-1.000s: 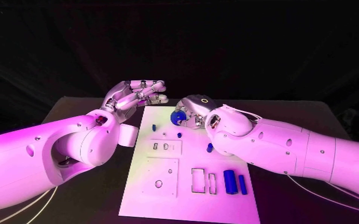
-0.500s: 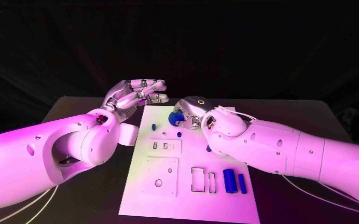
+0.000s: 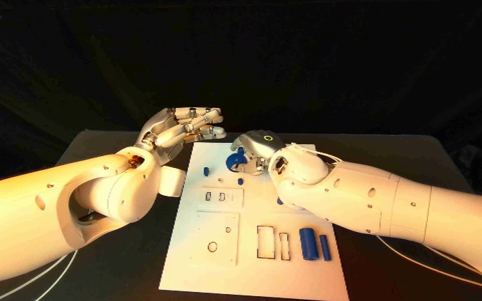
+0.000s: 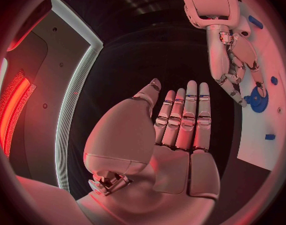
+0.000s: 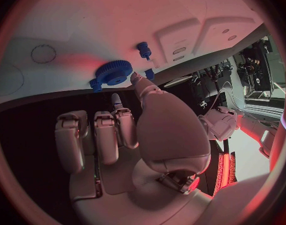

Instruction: Assemble the parts on the task board

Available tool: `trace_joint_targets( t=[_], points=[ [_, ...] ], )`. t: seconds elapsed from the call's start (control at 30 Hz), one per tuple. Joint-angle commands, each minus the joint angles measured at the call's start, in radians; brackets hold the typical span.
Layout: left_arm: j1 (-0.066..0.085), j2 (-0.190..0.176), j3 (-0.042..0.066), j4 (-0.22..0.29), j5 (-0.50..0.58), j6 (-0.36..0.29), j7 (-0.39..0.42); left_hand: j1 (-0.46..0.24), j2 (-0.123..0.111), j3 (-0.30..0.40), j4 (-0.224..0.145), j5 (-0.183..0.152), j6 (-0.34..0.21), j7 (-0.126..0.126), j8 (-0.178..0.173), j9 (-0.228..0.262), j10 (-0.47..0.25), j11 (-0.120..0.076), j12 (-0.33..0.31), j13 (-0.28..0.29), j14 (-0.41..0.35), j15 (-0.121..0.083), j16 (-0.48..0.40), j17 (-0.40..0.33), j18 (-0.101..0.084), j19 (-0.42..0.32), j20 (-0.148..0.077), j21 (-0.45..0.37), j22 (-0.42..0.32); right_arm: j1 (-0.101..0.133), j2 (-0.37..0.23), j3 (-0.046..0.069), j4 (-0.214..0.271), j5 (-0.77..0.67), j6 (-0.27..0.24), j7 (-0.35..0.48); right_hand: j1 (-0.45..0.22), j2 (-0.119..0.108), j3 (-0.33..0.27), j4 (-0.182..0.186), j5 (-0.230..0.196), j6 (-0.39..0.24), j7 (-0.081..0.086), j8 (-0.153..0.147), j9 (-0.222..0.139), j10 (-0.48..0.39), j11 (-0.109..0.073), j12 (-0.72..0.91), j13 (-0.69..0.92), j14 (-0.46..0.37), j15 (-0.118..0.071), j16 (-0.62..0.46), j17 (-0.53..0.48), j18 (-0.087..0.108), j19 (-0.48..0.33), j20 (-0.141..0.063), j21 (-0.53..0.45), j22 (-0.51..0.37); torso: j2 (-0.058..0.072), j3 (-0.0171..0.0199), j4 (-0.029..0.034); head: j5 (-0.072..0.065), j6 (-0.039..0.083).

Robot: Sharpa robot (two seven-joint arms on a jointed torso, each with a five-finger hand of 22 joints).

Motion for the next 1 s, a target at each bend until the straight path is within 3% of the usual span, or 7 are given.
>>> trace_joint_targets(
  t=[0.03, 0.23, 0.4, 0.53, 0.73, 0.87, 1.0],
  points=[
    [0.001, 0.002, 0.000, 0.000, -0.001, 0.021, 0.005, 0.002, 0.007, 0.006, -0.002, 0.001, 0.001, 0.002, -0.006, 0.000, -0.006, 0.003, -0.001, 0.000, -0.008, 0.002, -0.006, 0.001, 0.013, -0.008, 0.002, -0.003, -0.001, 0.000, -0.003, 0.000, 0.001, 0.003, 0.016, 0.001, -0.012, -0.003, -0.016, 0.007, -0.004, -0.009, 0.002, -0.009, -0.002, -0.007, -0.001, -0.004, 0.122, 0.104, 0.007, 0.004, 0.263, -0.014, 0.104, 0.009, 0.004, 0.263, 0.000, 0.0001, 0.0004, 0.001, 0.000],
    [0.001, 0.001, 0.000, -0.001, -0.001, 0.022, 0.004, 0.002, 0.007, 0.006, -0.002, 0.001, 0.001, 0.002, -0.006, 0.000, -0.006, 0.003, -0.001, 0.000, -0.008, 0.002, -0.006, 0.001, 0.013, -0.008, 0.002, -0.003, -0.001, 0.000, -0.024, 0.000, 0.016, 0.010, 0.017, -0.004, -0.020, 0.005, -0.028, 0.027, 0.019, 0.005, 0.003, -0.010, 0.001, -0.005, 0.000, -0.002, 0.124, 0.104, 0.008, 0.004, 0.263, -0.014, 0.104, 0.011, 0.004, 0.262, 0.000, 0.0007, -0.0004, 0.003, 0.000],
    [0.001, -0.001, 0.000, -0.003, 0.000, 0.023, 0.005, 0.002, 0.007, 0.006, -0.002, 0.001, 0.001, 0.002, -0.006, 0.000, -0.006, 0.003, -0.001, 0.000, -0.008, 0.002, -0.006, 0.001, 0.013, -0.008, 0.002, -0.003, -0.001, 0.001, -0.090, 0.002, 0.079, 0.035, -0.041, 0.005, -0.016, 0.016, -0.026, 0.031, 0.041, 0.016, 0.001, -0.008, 0.003, -0.001, -0.001, 0.002, 0.128, 0.104, 0.007, 0.004, 0.263, -0.014, 0.103, 0.011, 0.003, 0.261, -0.002, 0.0008, -0.0030, 0.001, 0.003],
    [0.001, -0.004, 0.000, -0.006, 0.001, 0.024, 0.005, 0.002, 0.007, 0.006, -0.002, 0.001, 0.001, 0.002, -0.006, 0.000, -0.007, 0.003, -0.001, 0.000, -0.008, 0.002, -0.007, 0.001, 0.013, -0.008, 0.002, -0.003, -0.001, 0.014, -0.190, 0.007, 0.152, 0.145, -0.073, 0.069, 0.007, 0.030, -0.014, 0.021, 0.058, 0.035, -0.001, -0.003, 0.006, -0.006, -0.004, -0.004, 0.123, 0.104, 0.005, 0.004, 0.263, -0.011, 0.098, 0.009, -0.005, 0.251, -0.005, 0.0005, -0.0082, -0.007, 0.008],
    [0.001, -0.005, 0.000, -0.011, 0.005, 0.027, 0.004, 0.002, 0.007, 0.006, -0.002, 0.001, 0.001, 0.002, -0.006, 0.000, -0.007, 0.003, -0.001, 0.000, -0.008, 0.002, -0.007, 0.001, 0.013, -0.008, 0.002, -0.003, -0.001, 0.036, -0.377, 0.010, 0.249, 0.385, -0.010, 0.217, 0.037, 0.027, -0.006, -0.001, 0.054, 0.051, -0.006, -0.002, 0.008, -0.034, -0.008, -0.035, 0.096, 0.099, 0.001, -0.008, 0.243, -0.002, 0.081, 0.006, -0.030, 0.220, -0.015, 0.0025, -0.0241, -0.014, 0.011],
    [0.000, -0.003, -0.001, -0.018, 0.007, 0.029, 0.004, 0.002, 0.007, 0.007, -0.002, 0.001, 0.001, 0.002, -0.006, 0.000, -0.006, 0.003, 0.000, 0.000, -0.008, 0.002, -0.007, 0.001, 0.013, -0.008, 0.002, -0.003, -0.002, 0.039, -0.463, 0.010, 0.268, 0.455, 0.040, 0.277, 0.043, 0.015, -0.012, -0.009, 0.058, 0.035, -0.004, -0.015, 0.004, -0.052, -0.007, -0.055, 0.079, 0.095, 0.001, -0.016, 0.230, 0.003, 0.070, 0.005, -0.046, 0.201, -0.022, 0.0074, -0.0325, -0.016, 0.011],
    [-0.001, 0.000, -0.004, -0.022, 0.009, 0.032, 0.004, 0.002, 0.007, 0.007, -0.002, 0.001, 0.001, 0.002, -0.006, 0.000, -0.006, 0.003, 0.000, 0.000, -0.008, 0.002, -0.007, 0.001, 0.013, -0.008, 0.002, -0.003, -0.002, 0.039, -0.525, 0.010, 0.272, 0.463, 0.068, 0.304, 0.047, 0.009, -0.019, -0.012, 0.072, 0.024, -0.001, -0.022, 0.001, -0.059, -0.004, -0.064, 0.072, 0.094, 0.003, -0.019, 0.225, 0.005, 0.067, 0.006, -0.052, 0.195, -0.025, 0.0134, -0.0362, -0.018, 0.009]
  ],
)
